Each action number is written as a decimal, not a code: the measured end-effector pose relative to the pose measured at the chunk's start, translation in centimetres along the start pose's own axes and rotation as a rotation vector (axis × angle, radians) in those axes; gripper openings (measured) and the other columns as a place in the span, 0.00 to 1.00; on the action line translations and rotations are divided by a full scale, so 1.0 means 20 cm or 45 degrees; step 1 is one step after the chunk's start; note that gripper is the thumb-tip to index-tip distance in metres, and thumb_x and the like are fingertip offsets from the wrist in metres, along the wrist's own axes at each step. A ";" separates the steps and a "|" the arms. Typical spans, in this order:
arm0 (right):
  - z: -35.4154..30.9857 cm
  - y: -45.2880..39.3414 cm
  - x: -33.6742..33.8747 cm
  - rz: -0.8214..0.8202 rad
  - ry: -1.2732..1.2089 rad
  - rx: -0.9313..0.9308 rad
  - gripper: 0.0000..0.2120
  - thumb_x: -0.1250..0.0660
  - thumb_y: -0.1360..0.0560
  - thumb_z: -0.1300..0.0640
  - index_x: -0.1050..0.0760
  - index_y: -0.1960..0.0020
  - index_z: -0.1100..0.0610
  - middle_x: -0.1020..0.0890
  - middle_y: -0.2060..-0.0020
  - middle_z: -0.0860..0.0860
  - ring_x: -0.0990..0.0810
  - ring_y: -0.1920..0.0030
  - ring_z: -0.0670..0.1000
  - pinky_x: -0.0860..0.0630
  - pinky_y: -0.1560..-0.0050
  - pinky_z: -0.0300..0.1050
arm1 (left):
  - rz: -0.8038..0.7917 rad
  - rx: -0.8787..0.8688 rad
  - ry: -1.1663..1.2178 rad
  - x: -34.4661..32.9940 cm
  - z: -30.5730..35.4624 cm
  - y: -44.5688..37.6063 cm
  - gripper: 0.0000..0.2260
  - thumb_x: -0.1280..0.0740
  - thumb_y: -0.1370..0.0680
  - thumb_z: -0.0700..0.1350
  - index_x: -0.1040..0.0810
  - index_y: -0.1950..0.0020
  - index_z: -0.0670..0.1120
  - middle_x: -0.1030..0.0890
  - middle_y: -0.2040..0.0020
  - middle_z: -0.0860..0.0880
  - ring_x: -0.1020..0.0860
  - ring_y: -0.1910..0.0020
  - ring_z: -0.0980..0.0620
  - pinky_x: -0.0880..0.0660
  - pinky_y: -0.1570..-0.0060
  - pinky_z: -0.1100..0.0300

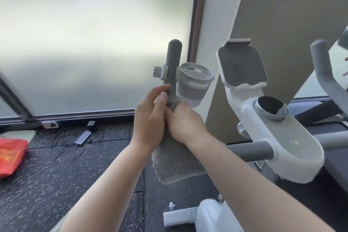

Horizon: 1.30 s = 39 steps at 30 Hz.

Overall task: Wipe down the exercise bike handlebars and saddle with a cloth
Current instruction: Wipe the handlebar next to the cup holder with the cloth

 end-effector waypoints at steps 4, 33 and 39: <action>0.03 0.10 -0.02 0.042 -0.018 -0.084 0.27 0.46 0.21 0.40 0.38 0.34 0.61 0.25 0.42 0.57 0.23 0.43 0.61 0.27 0.52 0.50 | -0.059 0.007 0.048 0.01 -0.01 0.00 0.14 0.43 0.21 0.48 0.20 0.43 0.48 0.16 0.52 0.52 0.19 0.52 0.54 0.24 0.50 0.55; -0.23 -0.63 0.51 0.707 -0.077 0.171 0.19 0.44 0.19 0.45 0.22 0.50 0.58 0.20 0.52 0.55 0.23 0.48 0.58 0.29 0.53 0.47 | -0.251 -0.195 -0.130 -0.10 -0.02 -0.44 0.14 0.47 0.20 0.54 0.28 0.43 0.48 0.23 0.46 0.51 0.26 0.45 0.58 0.32 0.49 0.62; -0.22 -0.49 0.45 1.018 -0.220 -0.012 0.15 0.42 0.21 0.42 0.25 0.45 0.52 0.22 0.48 0.52 0.23 0.47 0.55 0.31 0.57 0.45 | -0.205 -0.207 -0.157 -0.03 -0.04 -0.47 0.17 0.52 0.19 0.54 0.26 0.55 0.52 0.23 0.56 0.54 0.24 0.52 0.55 0.30 0.52 0.59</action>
Point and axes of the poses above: each hand's wrist, its own y-axis away from the middle knuckle, its own x-axis out of the back of the hand, z = x × y, the point moved 8 cm from there along -y, towards the middle knuckle
